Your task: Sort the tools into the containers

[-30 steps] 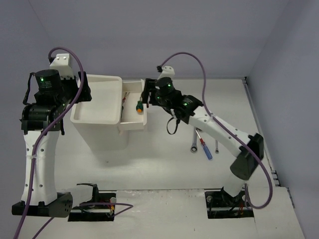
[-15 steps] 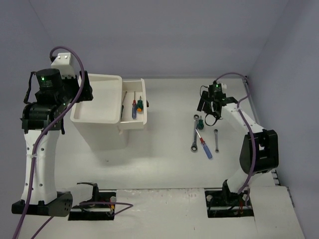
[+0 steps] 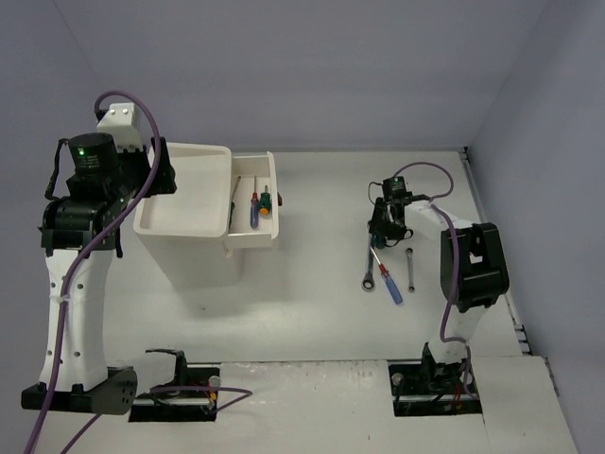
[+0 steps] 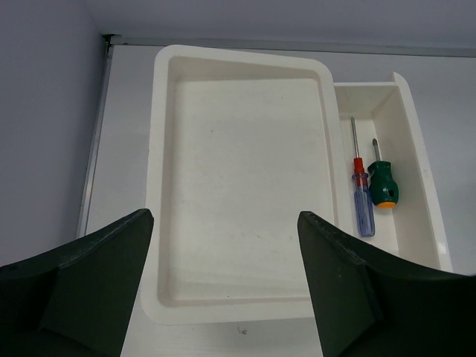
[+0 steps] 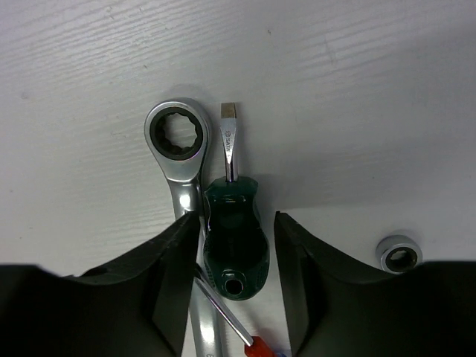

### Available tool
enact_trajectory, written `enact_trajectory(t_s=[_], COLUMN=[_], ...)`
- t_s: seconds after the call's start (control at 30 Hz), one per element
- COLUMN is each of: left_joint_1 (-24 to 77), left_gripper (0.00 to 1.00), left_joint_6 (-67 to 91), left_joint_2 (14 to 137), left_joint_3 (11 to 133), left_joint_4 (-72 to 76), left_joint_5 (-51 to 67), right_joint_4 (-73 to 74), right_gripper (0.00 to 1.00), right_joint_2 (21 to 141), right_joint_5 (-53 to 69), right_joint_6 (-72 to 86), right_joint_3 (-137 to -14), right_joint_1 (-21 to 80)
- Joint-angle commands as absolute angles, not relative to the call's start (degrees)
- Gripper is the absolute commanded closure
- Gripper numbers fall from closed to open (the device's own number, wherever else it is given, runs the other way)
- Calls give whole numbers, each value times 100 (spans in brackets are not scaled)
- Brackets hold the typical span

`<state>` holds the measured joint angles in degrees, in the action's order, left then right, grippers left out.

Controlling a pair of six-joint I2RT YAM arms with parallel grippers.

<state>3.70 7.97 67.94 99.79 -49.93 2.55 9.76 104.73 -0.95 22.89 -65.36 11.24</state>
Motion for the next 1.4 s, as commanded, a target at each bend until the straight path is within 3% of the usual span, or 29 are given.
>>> enact_trajectory(t_s=[0.0, 0.27, 0.57, 0.9, 1.03, 1.13, 1.23, 1.37], left_joint_1=[413, 413, 413, 440, 449, 457, 466, 466], left_gripper=[25, 25, 25, 25, 25, 25, 25, 25], left_joint_6=[804, 825, 837, 879, 885, 861, 861, 870], left_joint_2=[6732, 6750, 6797, 6820, 6810, 6794, 6768, 6768], left_joint_3=[10037, 10096, 10186, 10204, 10214, 10213, 10204, 10195], left_joint_4=[-4746, -4746, -4737, -4720, -4721, -4729, -4729, -4729], left_joint_5=[246, 255, 266, 290, 296, 273, 272, 281], right_joint_4=[759, 686, 683, 245, 102, 62, 53, 53], right_gripper=[65, 100, 100, 100, 92, 76, 67, 46], right_joint_2=[10371, 9923, 8326, 9245, 10086, 10474, 10718, 10667], right_joint_5=[-114, -482, -970, -466, -457, -448, -337, -306], right_joint_6=[2239, 2258, 2560, 3210, 3426, 3506, 3516, 3324], right_joint_3=[-6399, -6118, -7202, -9181, -9884, -10255, -10524, -10594], right_joint_1=[1058, 1018, 2244, 4031, 4581, 4816, 4851, 4853])
